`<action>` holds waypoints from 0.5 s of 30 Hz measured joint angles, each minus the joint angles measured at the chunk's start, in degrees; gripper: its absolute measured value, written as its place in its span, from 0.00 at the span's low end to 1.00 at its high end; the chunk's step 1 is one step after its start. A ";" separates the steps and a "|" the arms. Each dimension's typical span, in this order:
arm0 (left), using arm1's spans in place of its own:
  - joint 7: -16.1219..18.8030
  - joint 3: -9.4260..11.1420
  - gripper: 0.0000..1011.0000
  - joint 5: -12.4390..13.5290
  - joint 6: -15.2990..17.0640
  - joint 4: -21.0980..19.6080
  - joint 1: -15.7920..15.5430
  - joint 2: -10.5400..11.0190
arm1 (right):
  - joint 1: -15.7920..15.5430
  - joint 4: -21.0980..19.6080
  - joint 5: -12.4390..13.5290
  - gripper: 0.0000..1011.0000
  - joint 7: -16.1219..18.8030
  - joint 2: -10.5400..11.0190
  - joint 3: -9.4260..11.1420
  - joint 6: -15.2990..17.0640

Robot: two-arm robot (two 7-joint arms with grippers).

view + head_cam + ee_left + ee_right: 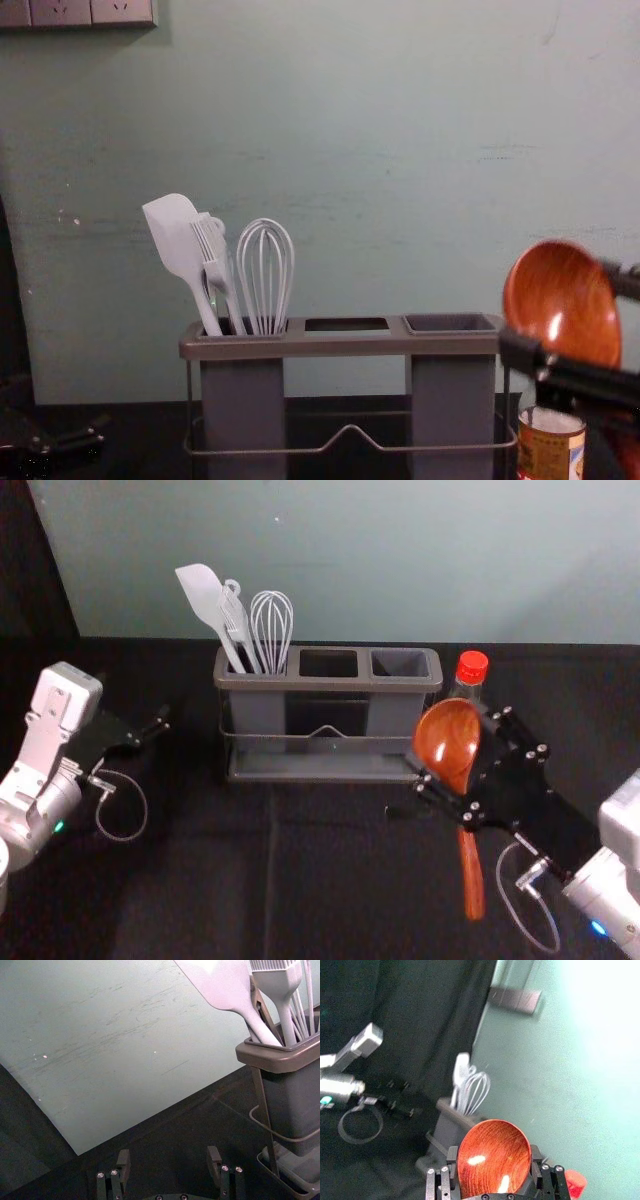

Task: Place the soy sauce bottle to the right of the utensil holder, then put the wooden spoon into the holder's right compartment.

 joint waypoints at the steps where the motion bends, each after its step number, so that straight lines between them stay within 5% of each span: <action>1: 0.00 0.00 0.99 0.00 0.00 0.00 0.00 0.00 | -0.22 0.16 -0.20 0.84 -0.44 -0.39 0.21 -1.17; 7: 0.00 0.00 0.99 0.00 0.00 0.00 0.00 0.00 | -1.18 1.33 -0.16 0.84 -1.78 -2.60 1.46 -7.89; 15: 0.00 0.00 0.99 0.00 0.00 0.00 0.00 0.00 | -1.50 1.42 0.15 0.84 -1.77 -3.19 1.75 -8.41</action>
